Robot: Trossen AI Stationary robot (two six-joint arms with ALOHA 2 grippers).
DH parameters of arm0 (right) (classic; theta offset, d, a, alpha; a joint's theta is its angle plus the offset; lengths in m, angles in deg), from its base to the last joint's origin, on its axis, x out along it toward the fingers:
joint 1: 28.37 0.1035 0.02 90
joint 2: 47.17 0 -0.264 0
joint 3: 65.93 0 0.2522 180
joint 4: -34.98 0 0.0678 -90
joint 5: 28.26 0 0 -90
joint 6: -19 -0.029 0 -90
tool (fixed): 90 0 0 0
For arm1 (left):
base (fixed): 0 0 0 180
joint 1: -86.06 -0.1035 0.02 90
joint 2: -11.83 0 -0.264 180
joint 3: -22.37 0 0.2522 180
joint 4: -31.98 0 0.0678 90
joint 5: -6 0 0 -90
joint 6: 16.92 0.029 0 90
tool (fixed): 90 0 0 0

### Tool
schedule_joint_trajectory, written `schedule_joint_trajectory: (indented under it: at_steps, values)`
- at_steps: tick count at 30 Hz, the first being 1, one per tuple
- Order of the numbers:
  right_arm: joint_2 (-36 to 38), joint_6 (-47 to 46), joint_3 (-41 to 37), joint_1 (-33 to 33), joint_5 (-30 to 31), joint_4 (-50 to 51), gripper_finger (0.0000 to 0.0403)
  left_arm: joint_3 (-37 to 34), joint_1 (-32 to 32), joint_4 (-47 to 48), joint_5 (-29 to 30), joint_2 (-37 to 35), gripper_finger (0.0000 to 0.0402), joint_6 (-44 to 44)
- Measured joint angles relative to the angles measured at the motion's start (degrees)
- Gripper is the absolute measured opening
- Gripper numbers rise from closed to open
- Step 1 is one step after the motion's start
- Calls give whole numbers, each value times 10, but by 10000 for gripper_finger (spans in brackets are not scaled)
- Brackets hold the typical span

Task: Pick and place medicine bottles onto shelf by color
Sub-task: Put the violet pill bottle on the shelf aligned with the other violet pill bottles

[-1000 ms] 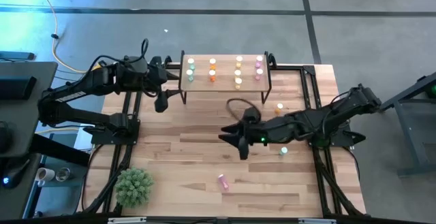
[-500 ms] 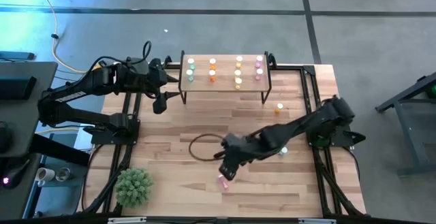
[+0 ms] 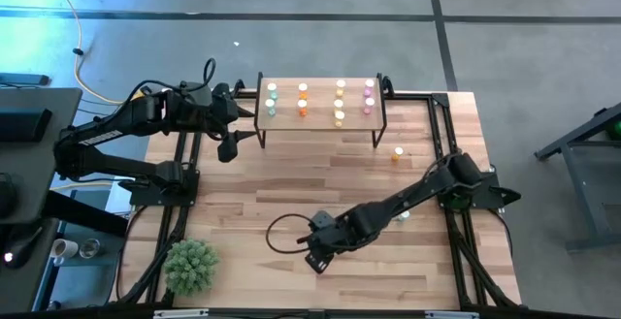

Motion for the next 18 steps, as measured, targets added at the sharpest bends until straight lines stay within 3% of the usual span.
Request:
schedule_joint_trajectory:
  at_steps: [12,18]
  values:
    - [-59,-28,0,9,-10,-55,167,0,0,0,0,0,218,-1]
    - [-87,-32,0,9,-45,-66,167,0,0,0,0,0,218,-12]
